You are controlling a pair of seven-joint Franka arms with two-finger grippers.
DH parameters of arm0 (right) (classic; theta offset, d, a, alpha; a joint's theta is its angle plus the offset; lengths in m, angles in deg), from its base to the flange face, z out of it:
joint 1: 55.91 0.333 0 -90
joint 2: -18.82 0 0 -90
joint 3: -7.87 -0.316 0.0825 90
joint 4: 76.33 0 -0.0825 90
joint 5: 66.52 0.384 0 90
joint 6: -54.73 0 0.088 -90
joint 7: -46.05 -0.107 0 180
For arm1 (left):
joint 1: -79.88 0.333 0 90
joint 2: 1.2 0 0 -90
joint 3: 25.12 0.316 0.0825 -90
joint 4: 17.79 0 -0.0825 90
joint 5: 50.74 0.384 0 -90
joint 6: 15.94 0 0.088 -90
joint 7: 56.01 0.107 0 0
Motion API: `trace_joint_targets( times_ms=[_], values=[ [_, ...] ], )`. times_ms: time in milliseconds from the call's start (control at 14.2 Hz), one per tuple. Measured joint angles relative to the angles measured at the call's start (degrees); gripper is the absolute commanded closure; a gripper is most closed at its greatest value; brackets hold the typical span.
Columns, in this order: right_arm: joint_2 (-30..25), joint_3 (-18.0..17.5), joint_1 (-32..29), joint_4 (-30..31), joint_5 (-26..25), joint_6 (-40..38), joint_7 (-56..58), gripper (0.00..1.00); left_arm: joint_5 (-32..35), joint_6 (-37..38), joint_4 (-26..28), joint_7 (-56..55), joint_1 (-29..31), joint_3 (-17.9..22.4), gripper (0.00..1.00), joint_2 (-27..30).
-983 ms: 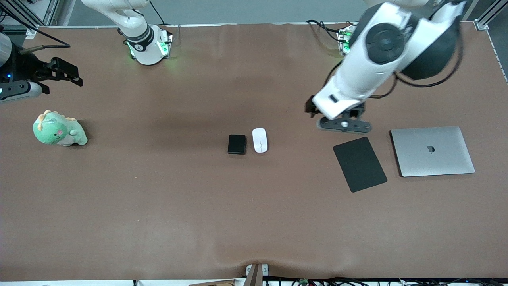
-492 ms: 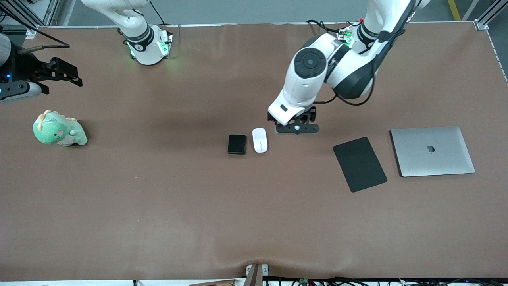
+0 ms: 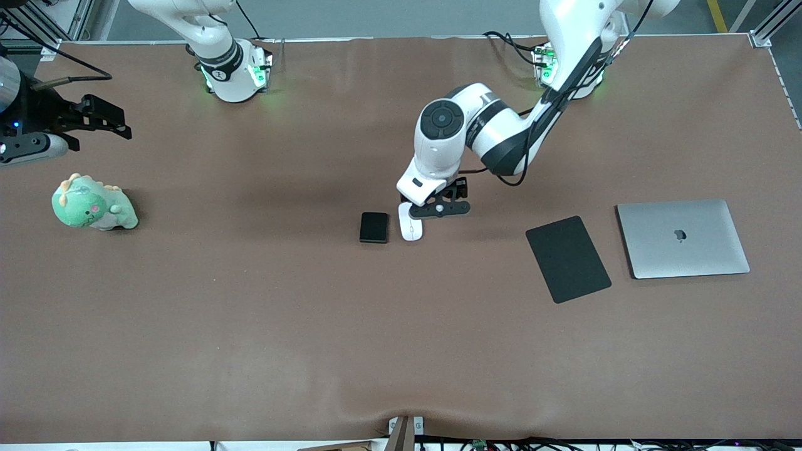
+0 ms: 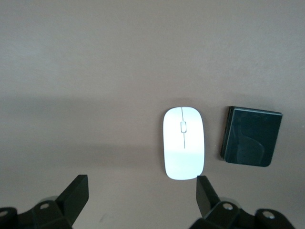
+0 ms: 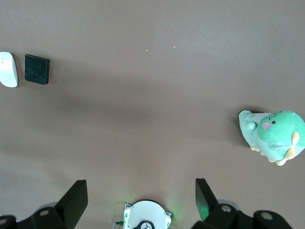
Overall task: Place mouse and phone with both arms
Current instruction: 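Reach the left gripper down to the white mouse, then close the left gripper on the white mouse and lift it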
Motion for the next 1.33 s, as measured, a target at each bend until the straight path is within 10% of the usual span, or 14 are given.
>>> trace_joint_targets(
  times_ms=[1334],
  values=[
    [6.3, 0.1, -0.1, -0.2, 0.0, 0.2, 0.1, 0.0, 3.8, -13.2, -0.7, -11.5, -2.6, 0.5, 0.02, -12.0]
  ],
)
